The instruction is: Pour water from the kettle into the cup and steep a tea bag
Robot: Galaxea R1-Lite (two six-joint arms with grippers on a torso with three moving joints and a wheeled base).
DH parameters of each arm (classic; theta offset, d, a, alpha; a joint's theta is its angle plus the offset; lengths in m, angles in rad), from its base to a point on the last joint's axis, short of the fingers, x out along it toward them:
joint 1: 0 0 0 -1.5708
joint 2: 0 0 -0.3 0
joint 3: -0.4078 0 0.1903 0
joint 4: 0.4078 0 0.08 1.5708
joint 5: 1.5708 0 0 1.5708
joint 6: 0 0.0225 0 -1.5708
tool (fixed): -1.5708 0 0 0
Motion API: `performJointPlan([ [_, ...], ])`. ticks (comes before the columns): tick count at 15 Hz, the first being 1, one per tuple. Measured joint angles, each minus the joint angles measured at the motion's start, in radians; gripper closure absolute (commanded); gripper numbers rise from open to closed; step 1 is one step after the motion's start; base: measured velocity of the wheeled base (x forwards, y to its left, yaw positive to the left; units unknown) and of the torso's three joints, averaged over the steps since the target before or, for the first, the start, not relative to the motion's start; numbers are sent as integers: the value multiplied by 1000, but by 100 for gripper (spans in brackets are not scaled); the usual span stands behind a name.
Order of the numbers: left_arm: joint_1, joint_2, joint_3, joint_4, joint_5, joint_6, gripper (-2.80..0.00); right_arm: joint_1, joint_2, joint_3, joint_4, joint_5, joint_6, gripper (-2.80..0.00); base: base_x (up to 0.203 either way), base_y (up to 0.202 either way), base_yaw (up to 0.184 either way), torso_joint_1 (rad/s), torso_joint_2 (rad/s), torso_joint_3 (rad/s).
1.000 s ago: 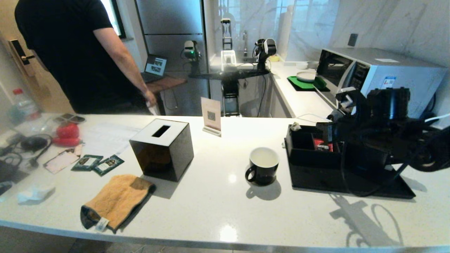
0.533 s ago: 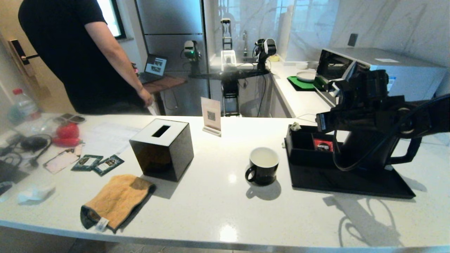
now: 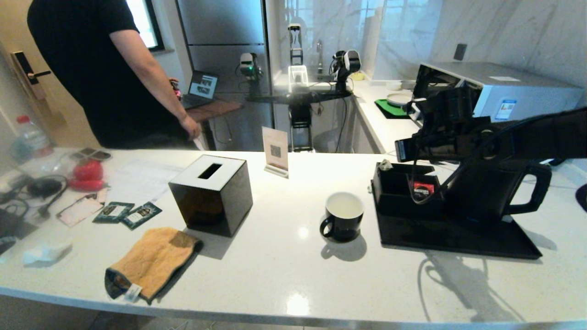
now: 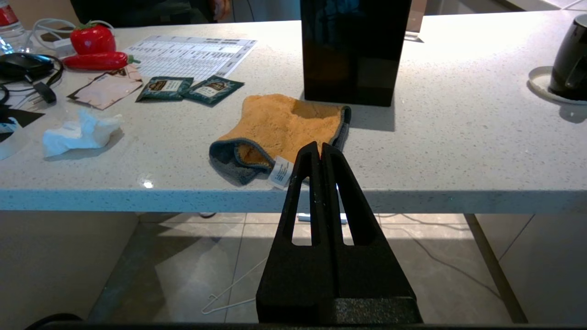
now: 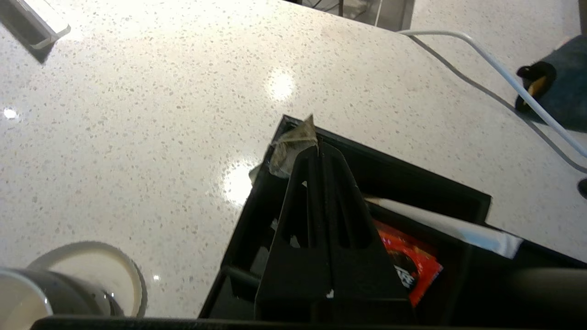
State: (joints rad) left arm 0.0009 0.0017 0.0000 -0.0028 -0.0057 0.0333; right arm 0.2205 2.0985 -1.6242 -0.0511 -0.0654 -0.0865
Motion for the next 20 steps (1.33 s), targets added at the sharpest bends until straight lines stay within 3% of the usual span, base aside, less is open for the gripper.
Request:
performJointPlan([
  [3, 0, 0, 0, 0, 0, 0, 0, 11, 44, -38, 0, -5, 0, 0, 0, 0, 0, 0, 0, 0],
  [4, 0, 0, 0, 0, 0, 0, 0, 13, 55, -44, 0, -5, 0, -280, 0, 0, 0, 0, 0, 0],
  [9, 0, 0, 0, 0, 0, 0, 0, 21, 81, -50, 8, -12, 21, -280, 0, 0, 0, 0, 0, 0],
  [20, 0, 0, 0, 0, 0, 0, 0, 18, 170, -185, 105, -146, 23, -280, 0, 0, 0, 0, 0, 0],
])
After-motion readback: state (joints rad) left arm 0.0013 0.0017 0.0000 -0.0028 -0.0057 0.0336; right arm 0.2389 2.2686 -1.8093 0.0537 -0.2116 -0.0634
